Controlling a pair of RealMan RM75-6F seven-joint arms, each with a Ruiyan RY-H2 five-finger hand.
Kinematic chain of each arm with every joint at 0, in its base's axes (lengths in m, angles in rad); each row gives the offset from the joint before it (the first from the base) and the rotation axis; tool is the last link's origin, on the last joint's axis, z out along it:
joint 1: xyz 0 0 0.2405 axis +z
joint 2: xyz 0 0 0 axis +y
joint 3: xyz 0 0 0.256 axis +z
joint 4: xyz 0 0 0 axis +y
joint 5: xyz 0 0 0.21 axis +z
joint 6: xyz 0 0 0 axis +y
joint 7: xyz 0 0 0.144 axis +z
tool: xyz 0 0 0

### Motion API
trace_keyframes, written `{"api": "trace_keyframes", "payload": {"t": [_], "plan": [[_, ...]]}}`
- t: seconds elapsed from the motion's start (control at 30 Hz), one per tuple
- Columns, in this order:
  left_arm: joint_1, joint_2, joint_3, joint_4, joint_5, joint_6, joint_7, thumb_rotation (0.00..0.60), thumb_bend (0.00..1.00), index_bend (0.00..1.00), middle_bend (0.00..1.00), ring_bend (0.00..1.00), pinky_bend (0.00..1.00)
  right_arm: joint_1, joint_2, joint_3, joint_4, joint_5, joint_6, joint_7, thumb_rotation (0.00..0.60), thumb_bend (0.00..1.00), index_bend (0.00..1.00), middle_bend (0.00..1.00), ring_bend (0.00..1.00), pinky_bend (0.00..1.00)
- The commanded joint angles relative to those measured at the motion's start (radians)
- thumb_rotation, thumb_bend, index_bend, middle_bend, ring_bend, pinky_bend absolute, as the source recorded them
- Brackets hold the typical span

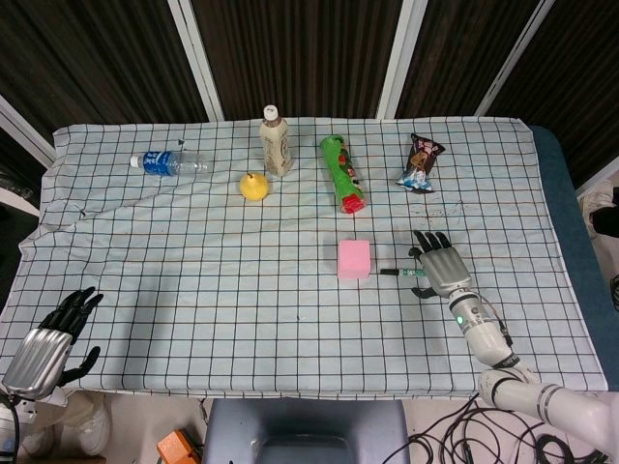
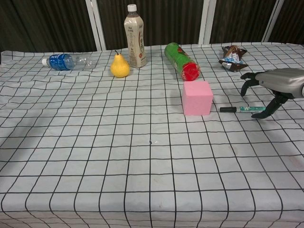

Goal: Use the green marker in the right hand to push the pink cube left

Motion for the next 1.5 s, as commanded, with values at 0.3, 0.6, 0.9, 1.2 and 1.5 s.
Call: {"api": "trace_keyframes", "payload": {"t": [0.3,0.6,0.9,1.2,1.5], "plan": [[-0.001,-0.001,0.001,0.001,0.002,-0.001,0.002,0.600,0.41,0.00,0.00,0.00,0.24,0.017,-0.034,-0.017,0.045,0.006,0.002,-0.002,0.600,0.41,0.47,0.01,0.00,0.00],[-0.002,0.001,0.000,0.003,0.000,-0.003,-0.005,0.600,0.41,0.00,0.00,0.00,0.24,0.039,-0.076,-0.020,0.093,0.035,-0.010,-0.023,0.600,0.45,0.53,0.03,0.00,0.00],[0.001,0.003,0.001,0.006,0.006,0.007,-0.018,0.600,0.40,0.00,0.00,0.00,0.24,0.042,-0.088,-0.026,0.098,0.043,0.003,-0.033,0.600,0.46,0.58,0.06,0.00,0.00],[0.003,0.003,0.002,0.006,0.010,0.011,-0.017,0.600,0.40,0.00,0.00,0.00,0.24,0.046,-0.097,-0.033,0.102,0.046,0.018,-0.053,0.600,0.47,0.64,0.19,0.00,0.00],[0.003,0.004,0.003,0.007,0.013,0.013,-0.023,0.600,0.40,0.00,0.00,0.00,0.24,0.044,-0.108,-0.039,0.111,0.050,0.038,-0.081,0.600,0.47,0.68,0.36,0.08,0.00]]}}
